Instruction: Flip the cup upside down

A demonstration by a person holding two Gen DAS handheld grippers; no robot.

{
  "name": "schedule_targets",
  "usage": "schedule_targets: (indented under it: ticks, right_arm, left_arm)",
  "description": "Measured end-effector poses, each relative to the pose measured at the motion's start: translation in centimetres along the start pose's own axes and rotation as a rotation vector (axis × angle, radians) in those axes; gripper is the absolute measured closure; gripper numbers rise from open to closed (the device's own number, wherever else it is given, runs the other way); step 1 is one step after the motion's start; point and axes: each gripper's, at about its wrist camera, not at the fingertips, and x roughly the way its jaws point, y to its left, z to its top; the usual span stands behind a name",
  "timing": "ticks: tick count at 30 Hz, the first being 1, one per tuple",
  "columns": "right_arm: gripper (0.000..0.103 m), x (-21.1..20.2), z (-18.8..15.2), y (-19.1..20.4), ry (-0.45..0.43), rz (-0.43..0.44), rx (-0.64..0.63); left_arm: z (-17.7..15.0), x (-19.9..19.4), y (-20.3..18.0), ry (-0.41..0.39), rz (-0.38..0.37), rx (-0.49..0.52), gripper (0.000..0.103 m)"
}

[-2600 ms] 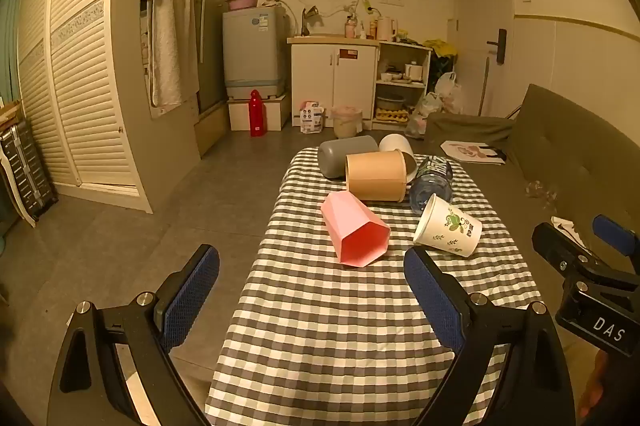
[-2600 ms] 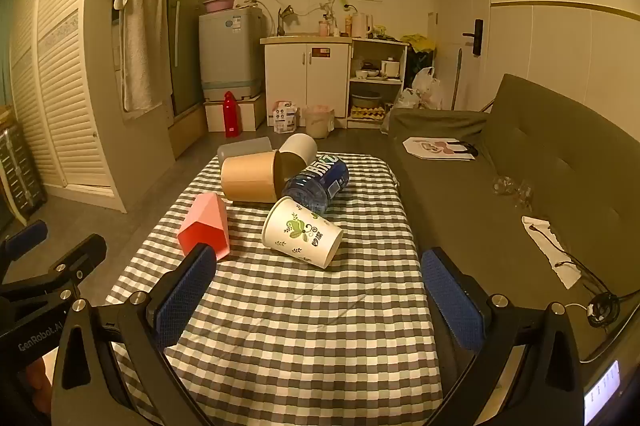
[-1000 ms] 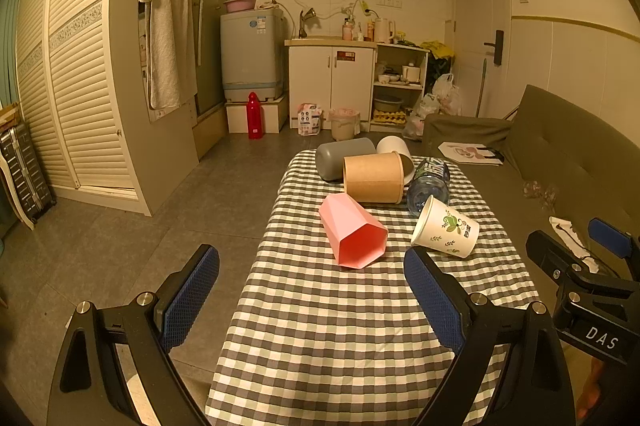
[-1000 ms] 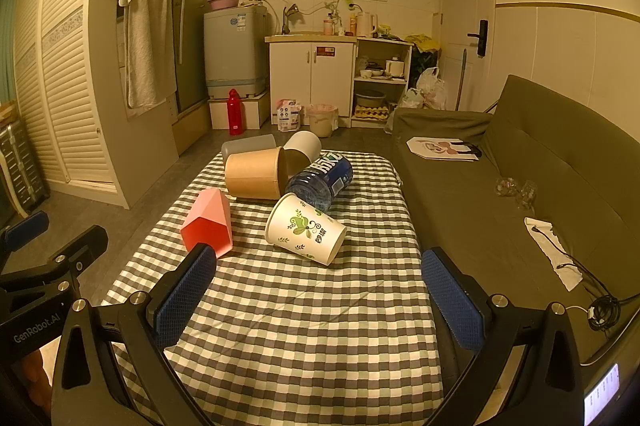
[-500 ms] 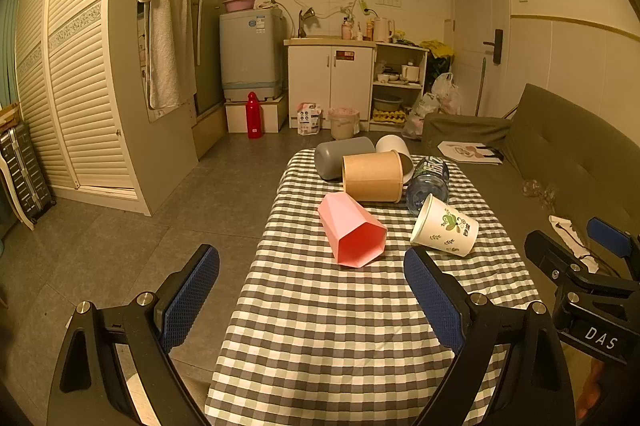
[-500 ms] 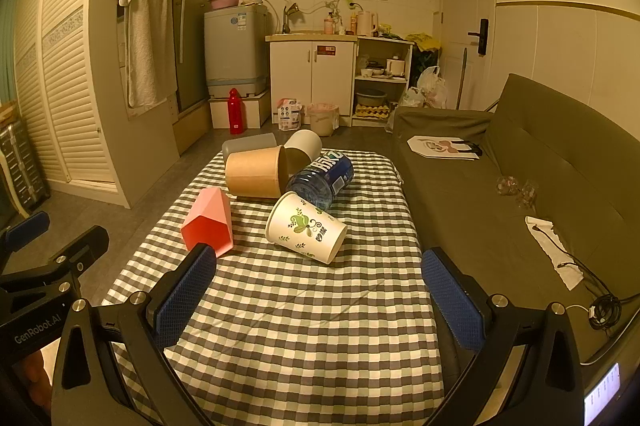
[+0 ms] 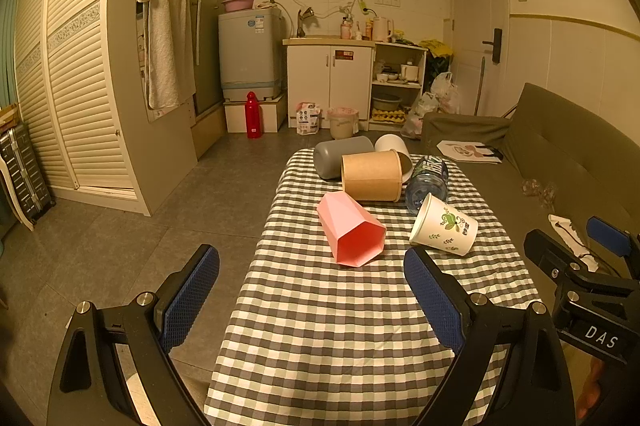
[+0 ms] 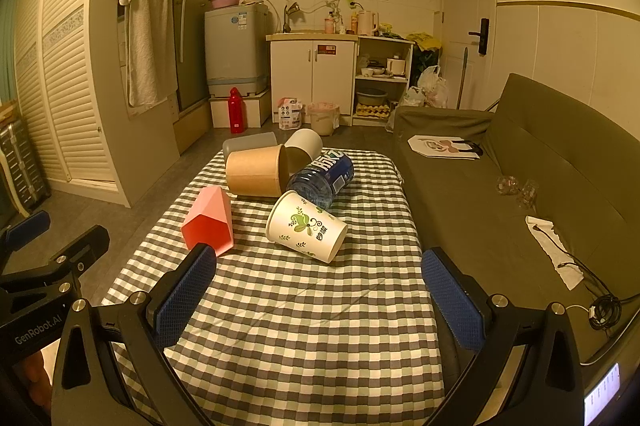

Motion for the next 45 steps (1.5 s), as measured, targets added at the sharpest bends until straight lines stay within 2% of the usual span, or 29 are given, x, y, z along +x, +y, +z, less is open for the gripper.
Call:
schedule_targets:
  ticks: [15,22,25,31,37,45]
  right_arm:
    - [0.0,1.2,-0.9,1.3,0.008,0.006,-0.012]
    - [0.0,1.8,0.9,1.4,0.016,0.044,-0.075]
    - [0.0,3.1,2.7,2.1,0.036,0.084,-0.168]
    - [0.0,6.2,6.3,4.5,0.044,0.11,-0.433]
    - [0.0,12.1,9.4,7.1,0.109,0.169,-0.624]
    - [0.0,22.0,9.8,11.4,0.237,0.237,-0.91]
  left_arm:
    - [-0.3,0.0,-0.1,0.024,-0.009,-0.008,0.007]
    - [0.5,1.8,1.0,0.059,0.013,-0.025,0.007]
    - [1.1,2.9,1.5,0.072,0.028,-0.032,0.007]
    - [3.2,6.3,2.9,0.104,0.052,-0.04,0.007]
    - [5.1,11.1,4.1,0.136,0.082,-0.039,0.007]
    - [5.7,18.1,5.9,0.211,0.104,-0.076,0.007]
